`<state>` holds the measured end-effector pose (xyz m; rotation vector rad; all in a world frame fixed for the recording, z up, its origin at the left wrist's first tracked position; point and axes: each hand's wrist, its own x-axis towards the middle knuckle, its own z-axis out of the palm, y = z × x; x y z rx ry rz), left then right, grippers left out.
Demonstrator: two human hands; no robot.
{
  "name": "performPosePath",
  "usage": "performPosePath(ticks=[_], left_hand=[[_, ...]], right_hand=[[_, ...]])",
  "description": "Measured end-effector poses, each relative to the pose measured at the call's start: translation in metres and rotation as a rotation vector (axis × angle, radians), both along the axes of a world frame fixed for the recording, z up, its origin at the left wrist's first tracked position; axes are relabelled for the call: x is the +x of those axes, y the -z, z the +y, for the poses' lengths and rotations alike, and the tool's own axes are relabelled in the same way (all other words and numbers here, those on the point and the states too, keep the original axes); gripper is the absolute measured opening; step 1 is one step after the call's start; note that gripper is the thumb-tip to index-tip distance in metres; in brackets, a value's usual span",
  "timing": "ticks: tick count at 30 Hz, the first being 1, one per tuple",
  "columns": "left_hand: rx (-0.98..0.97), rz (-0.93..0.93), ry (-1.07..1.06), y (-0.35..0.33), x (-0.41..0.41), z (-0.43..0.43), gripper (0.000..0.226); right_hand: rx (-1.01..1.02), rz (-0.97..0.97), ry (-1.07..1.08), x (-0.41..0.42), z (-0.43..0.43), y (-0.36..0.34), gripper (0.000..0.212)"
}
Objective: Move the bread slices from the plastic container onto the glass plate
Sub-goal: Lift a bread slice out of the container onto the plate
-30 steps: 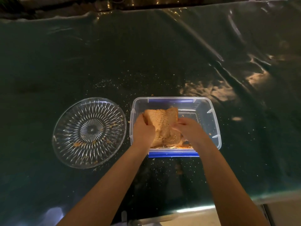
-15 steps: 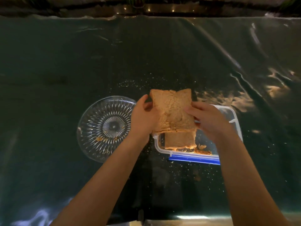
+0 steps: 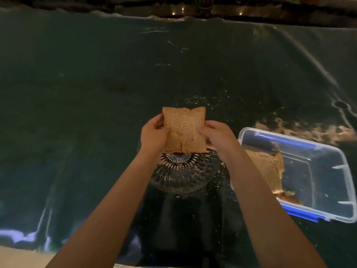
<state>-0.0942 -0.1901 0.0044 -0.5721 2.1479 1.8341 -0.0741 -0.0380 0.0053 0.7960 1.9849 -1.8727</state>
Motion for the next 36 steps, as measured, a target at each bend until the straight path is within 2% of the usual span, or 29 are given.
performPosePath(ticks=[3,5,8,11,15,22,26,30,34,36], left_hand=[[-0.027,-0.037,0.007,0.013,-0.012,-0.009,0.047],[-0.047,-0.067,0.029,0.021,-0.017,-0.01,0.048],[-0.058,-0.103,0.077,0.031,-0.022,-0.01,0.05],[-0.066,-0.114,0.122,0.038,-0.023,-0.01,0.049],[-0.104,-0.067,0.175,0.039,-0.024,-0.011,0.045],[-0.145,-0.01,0.203,0.035,-0.021,-0.012,0.043],[-0.194,0.026,0.196,0.029,-0.02,-0.011,0.036],[-0.228,0.027,0.181,0.018,-0.017,-0.005,0.051],[-0.243,0.065,0.207,0.001,-0.01,0.009,0.054],[-0.227,0.073,0.233,-0.01,-0.007,0.018,0.053]], right_hand=[[0.032,-0.021,0.03,-0.011,-0.014,0.015,0.024],[0.071,-0.045,0.047,-0.017,-0.018,0.023,0.009],[0.16,-0.062,0.054,-0.024,-0.02,0.036,0.01],[0.285,-0.035,0.032,-0.026,-0.021,0.048,0.03],[0.388,0.022,-0.034,-0.025,-0.02,0.049,0.024],[0.406,0.015,-0.086,-0.024,-0.017,0.044,0.025],[0.37,0.008,-0.053,-0.021,-0.012,0.038,0.037],[0.334,0.007,-0.028,-0.016,0.002,0.024,0.053],[0.279,0.018,0.003,-0.008,0.02,0.002,0.053],[0.256,0.03,0.008,-0.001,0.031,-0.009,0.044]])
